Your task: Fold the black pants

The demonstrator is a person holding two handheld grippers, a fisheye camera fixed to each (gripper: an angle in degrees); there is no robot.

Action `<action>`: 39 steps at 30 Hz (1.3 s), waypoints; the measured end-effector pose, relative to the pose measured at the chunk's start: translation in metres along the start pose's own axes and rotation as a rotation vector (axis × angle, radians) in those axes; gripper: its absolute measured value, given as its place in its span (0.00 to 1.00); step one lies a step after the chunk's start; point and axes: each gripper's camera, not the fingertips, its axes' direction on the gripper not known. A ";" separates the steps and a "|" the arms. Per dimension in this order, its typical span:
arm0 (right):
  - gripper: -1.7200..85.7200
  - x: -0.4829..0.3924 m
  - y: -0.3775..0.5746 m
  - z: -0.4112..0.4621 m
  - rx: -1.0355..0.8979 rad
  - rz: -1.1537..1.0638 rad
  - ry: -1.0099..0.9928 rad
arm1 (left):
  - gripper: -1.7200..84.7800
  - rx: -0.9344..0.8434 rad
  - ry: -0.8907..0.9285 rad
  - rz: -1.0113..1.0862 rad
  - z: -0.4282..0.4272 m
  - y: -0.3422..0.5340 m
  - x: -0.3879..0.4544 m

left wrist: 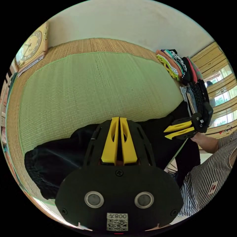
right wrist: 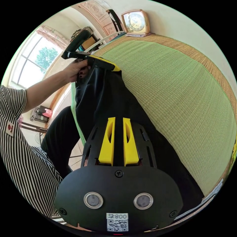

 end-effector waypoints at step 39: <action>0.05 -0.061 -0.166 -0.001 0.021 -0.039 -0.302 | 0.12 0.070 -0.075 0.052 -0.047 0.052 -0.044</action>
